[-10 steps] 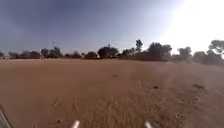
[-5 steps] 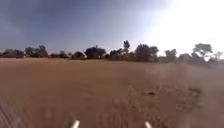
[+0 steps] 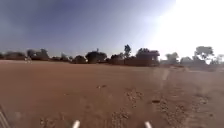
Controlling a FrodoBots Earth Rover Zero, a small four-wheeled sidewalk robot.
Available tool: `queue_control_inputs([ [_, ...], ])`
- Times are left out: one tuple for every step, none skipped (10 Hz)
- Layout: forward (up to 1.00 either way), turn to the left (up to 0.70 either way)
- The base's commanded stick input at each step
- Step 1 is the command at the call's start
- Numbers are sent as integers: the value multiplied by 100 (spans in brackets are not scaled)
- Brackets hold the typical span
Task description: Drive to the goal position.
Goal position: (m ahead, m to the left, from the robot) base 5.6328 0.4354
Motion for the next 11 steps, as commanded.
queue_control_inputs([
  [100, 0],
  [100, 0],
  [100, 0],
  [100, 0],
  [100, 0],
  [100, 0],
  [100, 0],
  [100, 0],
  [100, 0],
  [100, 0],
  [100, 0],
])
